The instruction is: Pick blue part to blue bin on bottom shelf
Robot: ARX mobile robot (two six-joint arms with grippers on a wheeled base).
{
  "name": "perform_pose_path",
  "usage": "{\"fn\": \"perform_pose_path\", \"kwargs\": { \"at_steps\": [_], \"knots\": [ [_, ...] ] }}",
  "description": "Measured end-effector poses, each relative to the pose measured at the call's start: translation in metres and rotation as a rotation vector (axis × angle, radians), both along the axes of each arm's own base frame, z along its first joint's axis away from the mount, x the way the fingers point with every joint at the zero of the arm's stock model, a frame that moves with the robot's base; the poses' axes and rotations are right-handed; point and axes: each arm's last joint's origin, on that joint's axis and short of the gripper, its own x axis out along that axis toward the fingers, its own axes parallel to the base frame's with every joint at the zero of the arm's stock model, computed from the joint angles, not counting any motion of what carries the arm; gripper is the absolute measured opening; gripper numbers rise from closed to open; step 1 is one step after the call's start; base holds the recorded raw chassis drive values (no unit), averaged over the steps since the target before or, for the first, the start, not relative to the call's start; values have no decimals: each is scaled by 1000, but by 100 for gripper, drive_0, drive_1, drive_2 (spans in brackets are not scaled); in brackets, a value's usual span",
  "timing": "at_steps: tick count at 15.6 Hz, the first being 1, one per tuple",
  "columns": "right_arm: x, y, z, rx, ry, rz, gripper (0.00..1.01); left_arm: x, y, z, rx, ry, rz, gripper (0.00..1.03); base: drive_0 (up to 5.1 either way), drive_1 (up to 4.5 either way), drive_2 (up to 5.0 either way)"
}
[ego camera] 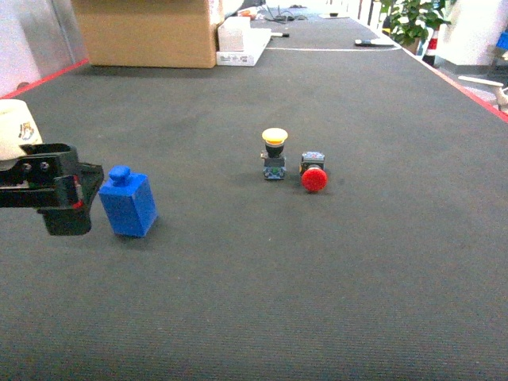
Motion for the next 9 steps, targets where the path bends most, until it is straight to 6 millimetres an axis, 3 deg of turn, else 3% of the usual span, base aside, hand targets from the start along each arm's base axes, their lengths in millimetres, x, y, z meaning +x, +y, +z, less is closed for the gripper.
{"fn": "perform_pose_path", "kwargs": {
  "at_steps": [3,9],
  "knots": [
    [0,0,0,0,0,0,98,33,-3,-6,40,5,-45,98,0,0,0],
    [0,0,0,0,0,0,98,83,-14,-45,57,67,-68,98,0,0,0]
  ]
}}
